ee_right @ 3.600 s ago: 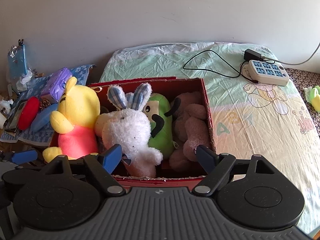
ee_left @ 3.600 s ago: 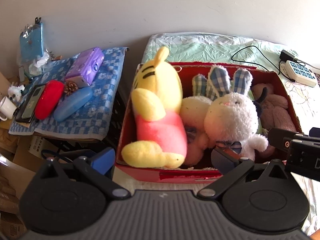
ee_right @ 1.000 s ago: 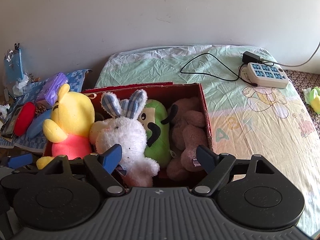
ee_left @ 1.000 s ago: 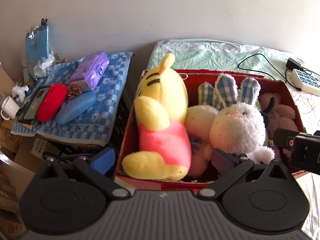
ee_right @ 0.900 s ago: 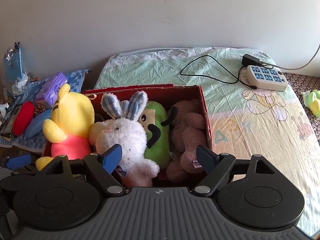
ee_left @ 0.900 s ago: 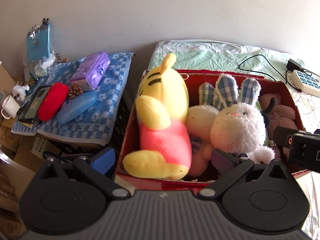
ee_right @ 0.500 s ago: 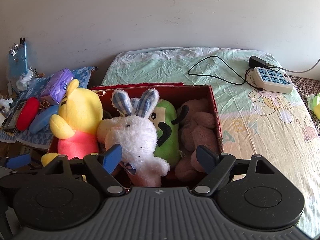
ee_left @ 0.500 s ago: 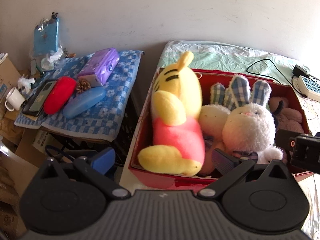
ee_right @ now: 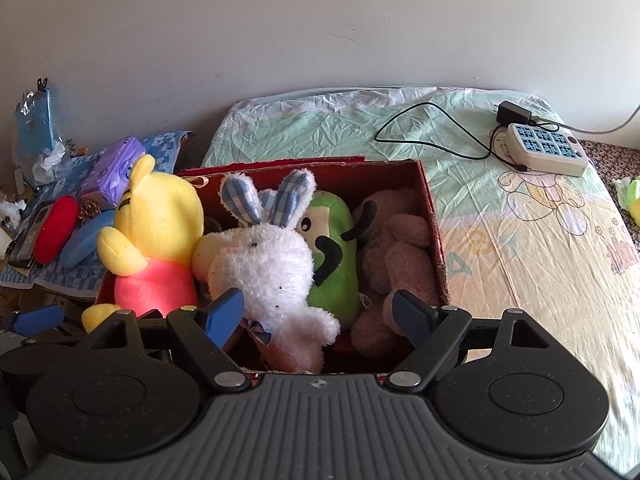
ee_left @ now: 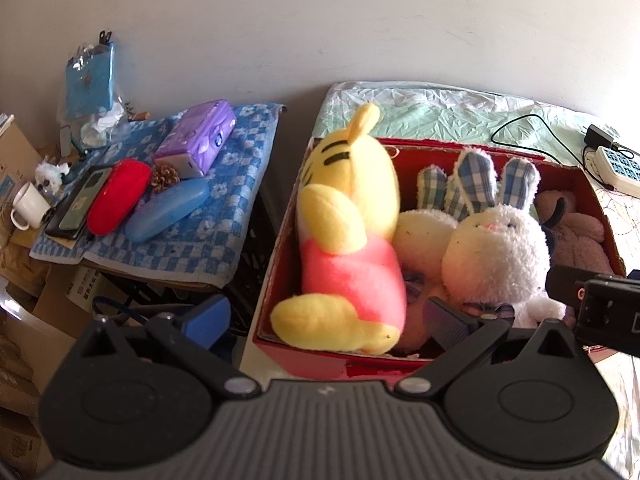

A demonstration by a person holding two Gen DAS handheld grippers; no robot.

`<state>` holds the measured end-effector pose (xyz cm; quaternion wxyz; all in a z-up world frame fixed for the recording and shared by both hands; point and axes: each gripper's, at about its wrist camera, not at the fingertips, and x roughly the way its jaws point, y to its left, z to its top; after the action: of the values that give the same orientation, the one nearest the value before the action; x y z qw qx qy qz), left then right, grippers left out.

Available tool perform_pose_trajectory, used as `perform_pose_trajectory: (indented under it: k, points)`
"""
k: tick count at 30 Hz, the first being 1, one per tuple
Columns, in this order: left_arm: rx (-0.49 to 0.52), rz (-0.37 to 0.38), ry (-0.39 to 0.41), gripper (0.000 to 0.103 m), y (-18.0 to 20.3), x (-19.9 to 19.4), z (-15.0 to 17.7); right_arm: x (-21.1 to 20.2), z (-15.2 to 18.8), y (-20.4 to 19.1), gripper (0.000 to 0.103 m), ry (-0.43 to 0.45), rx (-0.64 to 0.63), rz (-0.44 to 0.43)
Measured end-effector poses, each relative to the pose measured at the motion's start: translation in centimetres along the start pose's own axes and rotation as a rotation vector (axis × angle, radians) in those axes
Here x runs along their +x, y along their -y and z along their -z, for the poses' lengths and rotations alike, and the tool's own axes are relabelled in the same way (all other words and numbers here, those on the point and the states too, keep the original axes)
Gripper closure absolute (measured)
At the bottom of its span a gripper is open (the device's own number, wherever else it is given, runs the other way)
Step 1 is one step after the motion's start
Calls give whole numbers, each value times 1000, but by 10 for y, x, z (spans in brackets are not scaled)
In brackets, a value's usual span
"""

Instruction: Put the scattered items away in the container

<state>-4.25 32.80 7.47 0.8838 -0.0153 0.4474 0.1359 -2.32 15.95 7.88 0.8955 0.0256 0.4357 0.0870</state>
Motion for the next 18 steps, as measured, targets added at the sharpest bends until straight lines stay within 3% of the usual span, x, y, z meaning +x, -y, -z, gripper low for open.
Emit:
perform_pose_trajectory:
  k: [18]
  points:
    - [57,34,5,1,24,2,-2,-7,6,23,19,23,31,79]
